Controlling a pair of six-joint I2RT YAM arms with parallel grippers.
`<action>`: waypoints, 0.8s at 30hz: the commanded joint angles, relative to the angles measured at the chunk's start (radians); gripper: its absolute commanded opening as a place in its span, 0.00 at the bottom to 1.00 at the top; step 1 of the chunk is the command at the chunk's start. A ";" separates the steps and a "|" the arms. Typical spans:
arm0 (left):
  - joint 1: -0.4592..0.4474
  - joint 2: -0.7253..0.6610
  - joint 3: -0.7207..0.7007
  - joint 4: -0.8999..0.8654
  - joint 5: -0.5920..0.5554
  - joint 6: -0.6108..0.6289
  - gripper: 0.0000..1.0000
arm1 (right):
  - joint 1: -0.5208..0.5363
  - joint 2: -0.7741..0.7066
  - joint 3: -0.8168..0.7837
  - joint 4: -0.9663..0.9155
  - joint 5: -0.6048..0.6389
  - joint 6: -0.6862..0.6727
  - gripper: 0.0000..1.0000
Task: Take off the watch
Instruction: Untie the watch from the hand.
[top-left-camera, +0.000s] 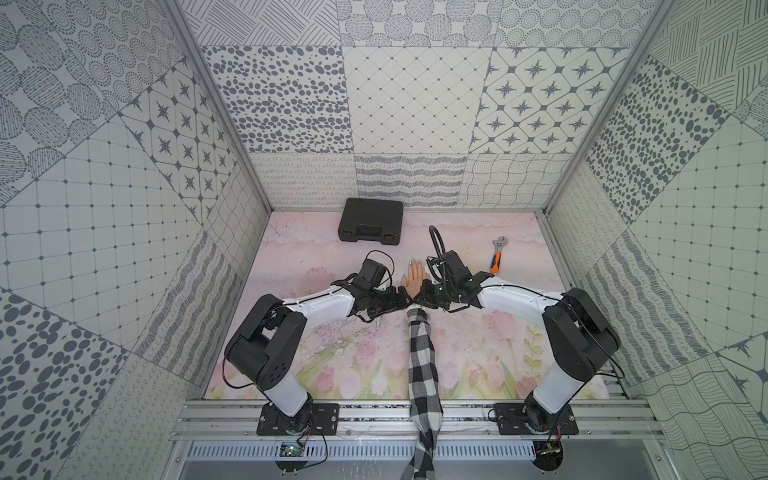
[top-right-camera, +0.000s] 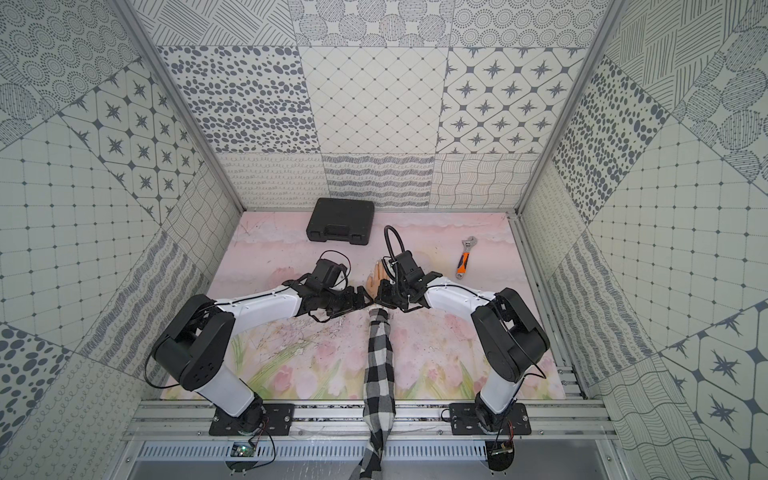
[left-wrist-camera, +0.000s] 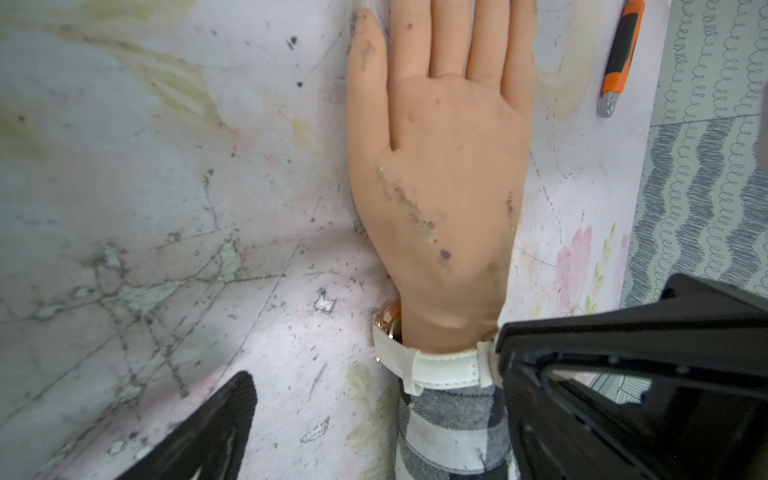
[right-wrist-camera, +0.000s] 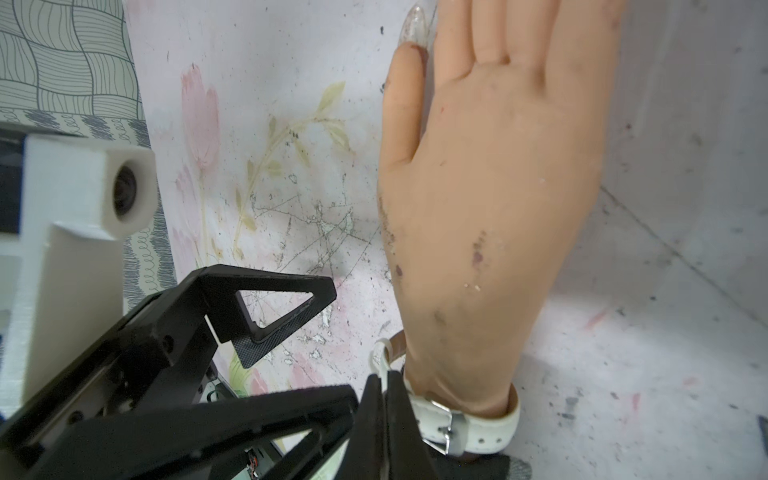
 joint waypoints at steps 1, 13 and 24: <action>-0.018 0.020 0.006 0.010 0.013 -0.006 0.94 | -0.011 -0.035 -0.043 0.042 0.020 0.045 0.00; -0.054 0.069 0.045 0.053 0.031 -0.029 0.93 | -0.020 -0.118 -0.055 -0.020 0.096 0.028 0.00; -0.065 0.081 0.050 0.079 0.028 -0.043 0.93 | -0.020 -0.113 -0.050 -0.021 0.094 0.018 0.00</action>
